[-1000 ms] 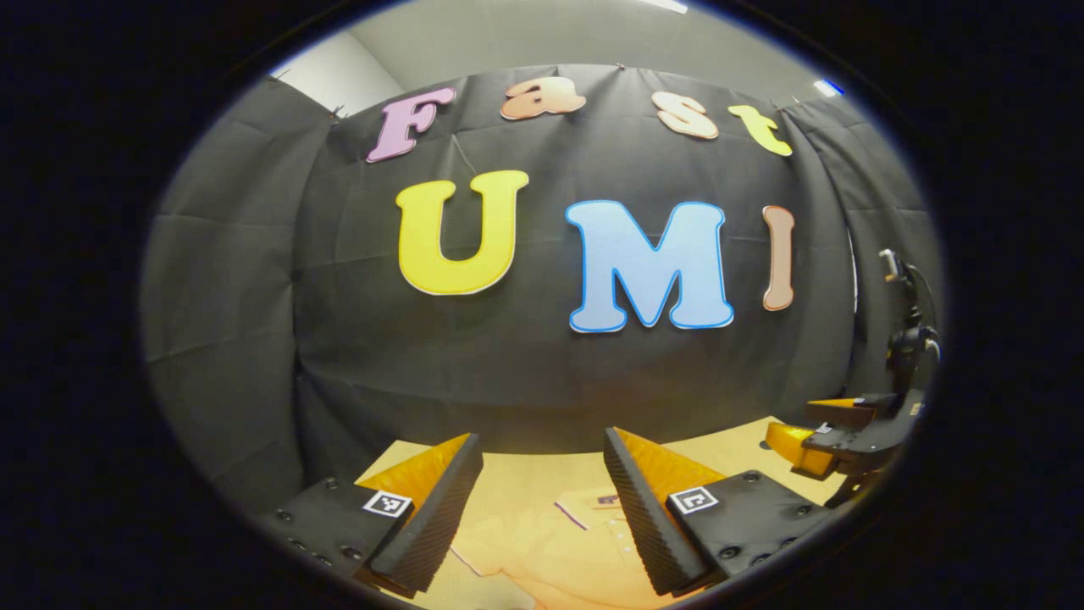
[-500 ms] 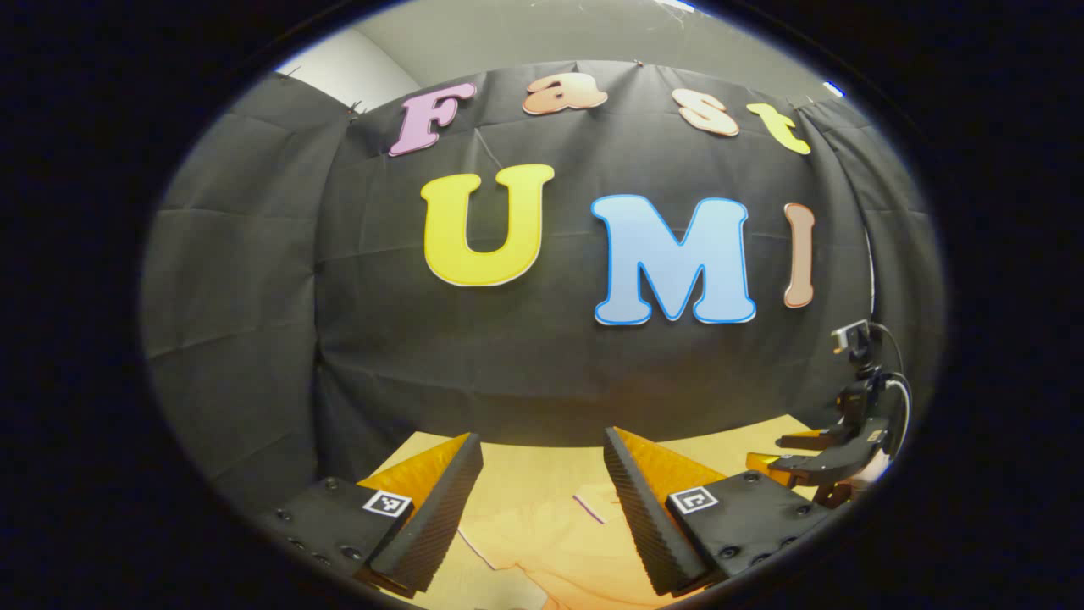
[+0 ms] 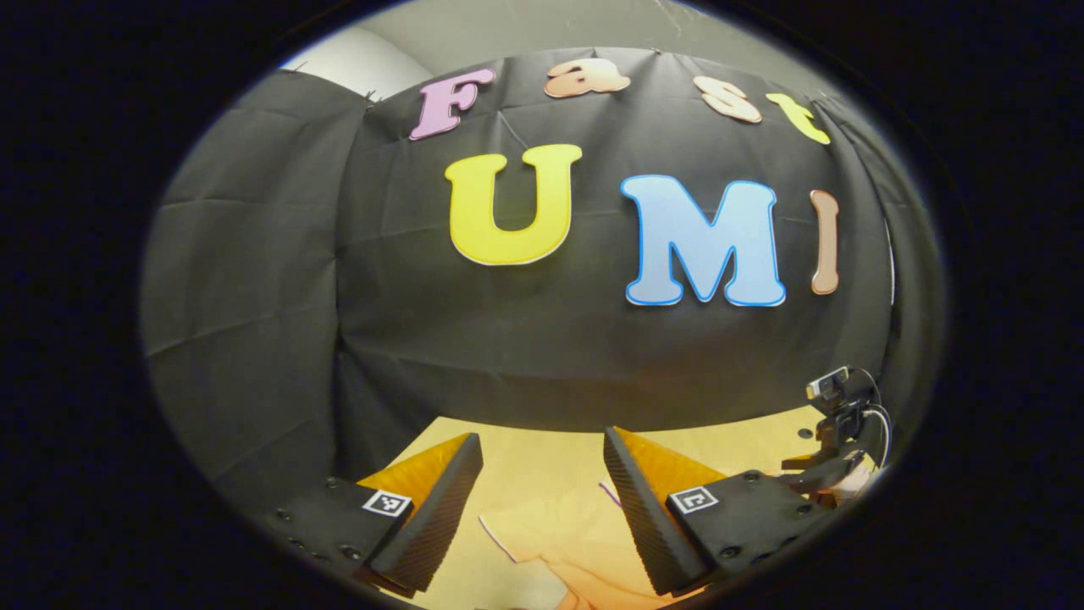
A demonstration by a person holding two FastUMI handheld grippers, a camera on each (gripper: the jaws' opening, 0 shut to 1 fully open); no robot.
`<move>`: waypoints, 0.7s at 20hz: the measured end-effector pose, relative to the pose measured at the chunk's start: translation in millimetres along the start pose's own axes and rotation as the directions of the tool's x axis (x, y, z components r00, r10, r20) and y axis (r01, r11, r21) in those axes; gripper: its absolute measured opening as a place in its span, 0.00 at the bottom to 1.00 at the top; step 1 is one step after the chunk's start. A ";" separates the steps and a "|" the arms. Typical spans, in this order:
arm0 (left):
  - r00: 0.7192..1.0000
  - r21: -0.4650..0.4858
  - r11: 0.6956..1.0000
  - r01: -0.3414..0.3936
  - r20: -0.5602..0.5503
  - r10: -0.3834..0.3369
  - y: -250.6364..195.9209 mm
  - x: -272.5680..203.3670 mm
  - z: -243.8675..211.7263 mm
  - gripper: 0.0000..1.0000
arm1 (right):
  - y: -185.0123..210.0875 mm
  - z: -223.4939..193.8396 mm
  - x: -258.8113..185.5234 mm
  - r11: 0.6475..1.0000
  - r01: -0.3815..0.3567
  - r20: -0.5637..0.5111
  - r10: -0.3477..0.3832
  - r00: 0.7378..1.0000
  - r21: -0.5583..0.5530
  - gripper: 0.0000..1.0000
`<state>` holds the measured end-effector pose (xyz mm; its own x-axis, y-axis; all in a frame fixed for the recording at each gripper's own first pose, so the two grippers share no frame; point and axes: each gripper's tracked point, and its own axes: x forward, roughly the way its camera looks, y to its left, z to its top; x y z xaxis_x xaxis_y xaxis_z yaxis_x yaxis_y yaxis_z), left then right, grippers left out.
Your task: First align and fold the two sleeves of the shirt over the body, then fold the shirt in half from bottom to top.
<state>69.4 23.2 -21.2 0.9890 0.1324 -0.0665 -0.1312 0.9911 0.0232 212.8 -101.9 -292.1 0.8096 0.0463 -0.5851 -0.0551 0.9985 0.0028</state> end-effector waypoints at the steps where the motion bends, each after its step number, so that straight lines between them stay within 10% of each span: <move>1: 1.000 0.000 1.000 -0.002 -0.004 0.002 0.7 2.2 -1.4 0.94 | -6.2 -7.3 2.8 1.000 0.009 -0.017 -0.009 1.000 0.007 0.96; 14: 0.999 -0.010 1.000 -0.003 -0.041 0.002 -5.6 11.3 -16.2 0.94 | -26.8 -48.6 25.1 0.993 0.021 -0.124 -0.007 0.992 0.116 0.96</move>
<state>80.2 19.3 -38.2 0.9850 0.1351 -0.1070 -0.1345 0.9908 0.0130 206.1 -128.9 -346.3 0.7313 0.0353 -0.6812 0.0303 0.9960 0.0841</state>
